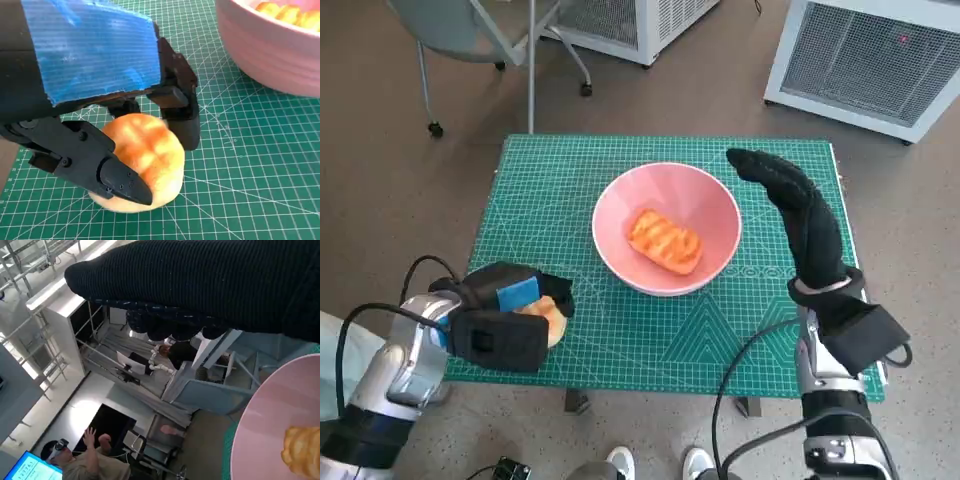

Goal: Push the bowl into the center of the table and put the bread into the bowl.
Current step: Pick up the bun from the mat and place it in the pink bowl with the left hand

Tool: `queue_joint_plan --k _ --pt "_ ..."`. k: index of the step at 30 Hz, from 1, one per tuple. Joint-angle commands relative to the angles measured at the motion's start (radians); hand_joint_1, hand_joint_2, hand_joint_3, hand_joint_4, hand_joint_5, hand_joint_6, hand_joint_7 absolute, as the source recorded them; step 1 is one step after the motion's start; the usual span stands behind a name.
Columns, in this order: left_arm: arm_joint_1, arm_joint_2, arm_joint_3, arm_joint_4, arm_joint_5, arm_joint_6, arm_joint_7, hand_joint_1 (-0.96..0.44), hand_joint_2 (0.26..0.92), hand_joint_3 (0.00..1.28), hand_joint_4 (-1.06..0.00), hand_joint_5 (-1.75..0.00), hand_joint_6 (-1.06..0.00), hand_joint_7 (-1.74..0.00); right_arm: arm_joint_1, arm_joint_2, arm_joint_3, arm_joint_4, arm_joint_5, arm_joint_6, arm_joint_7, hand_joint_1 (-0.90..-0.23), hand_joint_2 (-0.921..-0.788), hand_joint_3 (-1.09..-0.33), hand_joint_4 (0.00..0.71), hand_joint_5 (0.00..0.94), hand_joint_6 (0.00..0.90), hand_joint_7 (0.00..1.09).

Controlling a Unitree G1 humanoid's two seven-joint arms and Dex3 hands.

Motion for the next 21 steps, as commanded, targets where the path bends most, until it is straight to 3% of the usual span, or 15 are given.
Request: queue_joint_plan --k 1,12,21 --pt "-0.062 0.018 0.064 -0.029 -0.051 0.002 -0.013 0.0 0.916 0.02 -0.75 -1.05 -0.68 -1.15 0.024 0.0 0.0 0.007 0.002 0.009 0.002 -0.747 -0.921 -0.832 0.09 0.0 -0.001 0.34" --pt "-0.198 -0.032 0.203 -0.095 -0.18 0.022 0.039 0.0 0.906 0.0 -0.82 -0.98 -0.7 -1.13 0.023 0.002 0.0 0.008 0.004 0.012 0.002 -0.743 -0.921 -0.834 0.09 0.0 -0.001 0.33" --pt "-0.329 -0.116 0.185 -0.113 -0.168 0.033 0.129 0.0 0.908 0.0 -0.81 -0.96 -0.7 -1.17 0.026 0.005 0.0 -0.003 0.008 0.016 0.001 -0.74 -0.921 -0.833 0.09 0.0 -0.001 0.33"
